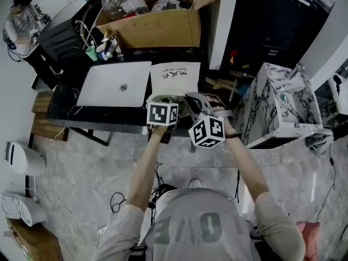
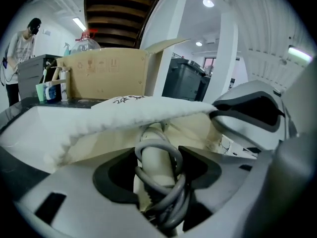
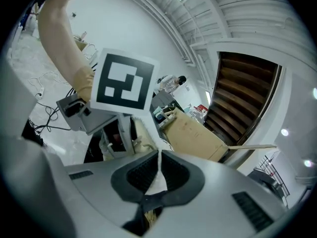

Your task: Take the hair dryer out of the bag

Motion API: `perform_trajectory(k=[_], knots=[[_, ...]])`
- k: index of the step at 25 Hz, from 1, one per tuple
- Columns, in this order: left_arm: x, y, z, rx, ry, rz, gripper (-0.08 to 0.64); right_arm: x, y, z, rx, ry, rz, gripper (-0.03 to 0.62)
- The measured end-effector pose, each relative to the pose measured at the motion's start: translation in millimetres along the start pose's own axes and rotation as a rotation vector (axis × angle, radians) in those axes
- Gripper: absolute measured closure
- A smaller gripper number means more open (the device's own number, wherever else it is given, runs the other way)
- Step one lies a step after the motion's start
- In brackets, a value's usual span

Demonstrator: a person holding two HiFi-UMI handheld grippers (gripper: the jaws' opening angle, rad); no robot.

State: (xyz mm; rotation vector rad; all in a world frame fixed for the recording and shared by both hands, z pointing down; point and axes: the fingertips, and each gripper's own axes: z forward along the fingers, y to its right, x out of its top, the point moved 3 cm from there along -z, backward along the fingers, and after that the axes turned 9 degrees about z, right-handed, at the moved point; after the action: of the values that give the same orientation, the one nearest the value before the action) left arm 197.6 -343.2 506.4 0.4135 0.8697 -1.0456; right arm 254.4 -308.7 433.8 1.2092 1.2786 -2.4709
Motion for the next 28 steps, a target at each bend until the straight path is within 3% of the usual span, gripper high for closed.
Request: perform_trajectory(k=[10,21,28], knots=[[-29,28,-54,-0.056,0.071,-0.083,0.282,5,7,5,-0.029,-0.012,0.025,0.548],[-76,43,-132,-0.107,0.156,-0.12,0.282,6,7,11,-0.048,-0.037,0.007,0.548],[-110,50,-191,-0.113,0.261,-0.165,0.282,7,6,22,-0.067,-0.072,0.007,0.548]])
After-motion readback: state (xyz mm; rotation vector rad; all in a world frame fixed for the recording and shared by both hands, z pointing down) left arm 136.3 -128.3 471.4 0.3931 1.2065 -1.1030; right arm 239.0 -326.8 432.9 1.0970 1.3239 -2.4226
